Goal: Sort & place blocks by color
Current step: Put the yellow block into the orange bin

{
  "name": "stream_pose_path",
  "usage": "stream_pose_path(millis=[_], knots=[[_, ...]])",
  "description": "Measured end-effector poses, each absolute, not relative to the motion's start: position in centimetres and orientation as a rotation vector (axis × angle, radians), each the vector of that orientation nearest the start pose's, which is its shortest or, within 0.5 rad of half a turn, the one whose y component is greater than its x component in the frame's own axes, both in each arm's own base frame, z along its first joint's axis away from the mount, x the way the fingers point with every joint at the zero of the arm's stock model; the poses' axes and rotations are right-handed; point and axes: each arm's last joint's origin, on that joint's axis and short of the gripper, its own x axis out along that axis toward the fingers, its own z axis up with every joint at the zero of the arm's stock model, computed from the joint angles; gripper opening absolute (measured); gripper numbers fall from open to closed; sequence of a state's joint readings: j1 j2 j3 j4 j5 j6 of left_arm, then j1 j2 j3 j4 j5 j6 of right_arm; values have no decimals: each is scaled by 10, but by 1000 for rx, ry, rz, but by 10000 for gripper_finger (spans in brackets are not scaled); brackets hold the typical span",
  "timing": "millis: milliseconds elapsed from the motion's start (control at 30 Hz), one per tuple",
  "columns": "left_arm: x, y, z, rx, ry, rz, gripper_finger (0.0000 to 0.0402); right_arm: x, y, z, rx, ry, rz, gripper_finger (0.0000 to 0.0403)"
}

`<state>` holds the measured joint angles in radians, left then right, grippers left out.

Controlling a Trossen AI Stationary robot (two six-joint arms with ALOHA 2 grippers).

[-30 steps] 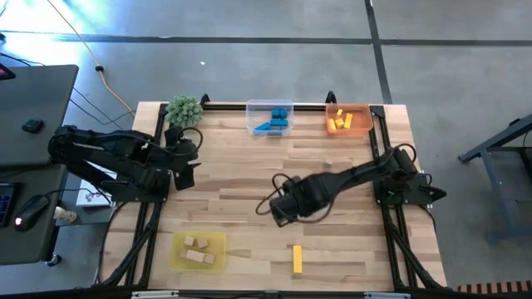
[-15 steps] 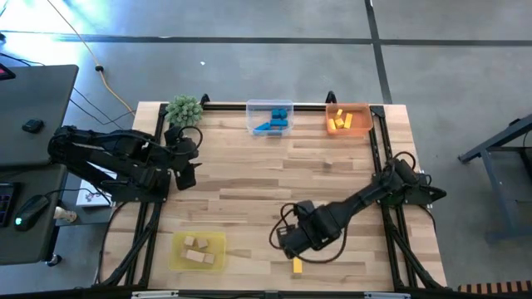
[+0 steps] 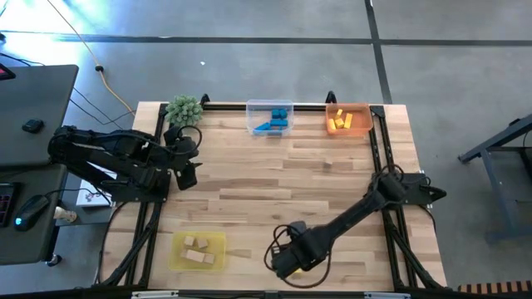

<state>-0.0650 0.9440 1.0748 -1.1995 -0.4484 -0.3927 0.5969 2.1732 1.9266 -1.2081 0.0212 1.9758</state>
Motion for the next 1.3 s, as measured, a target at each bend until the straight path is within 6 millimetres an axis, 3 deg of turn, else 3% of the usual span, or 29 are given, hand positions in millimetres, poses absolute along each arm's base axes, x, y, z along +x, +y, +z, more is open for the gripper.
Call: stream_pose_path(millis=[200,767,867,1133,1300], knots=[[146,3,326,-81,949,540,188,363,252,199,1135,1301,-992,227],[146,3,326,-79,950,538,188,372,262,155,1101,1336,-1020,225],[146,3,326,-79,950,538,188,372,262,153,1095,1342,-1023,204],[146,3,327,-73,947,546,188,374,250,153,1042,1366,-1055,93],[146,3,327,-73,947,546,188,381,236,154,973,1412,-1001,80]])
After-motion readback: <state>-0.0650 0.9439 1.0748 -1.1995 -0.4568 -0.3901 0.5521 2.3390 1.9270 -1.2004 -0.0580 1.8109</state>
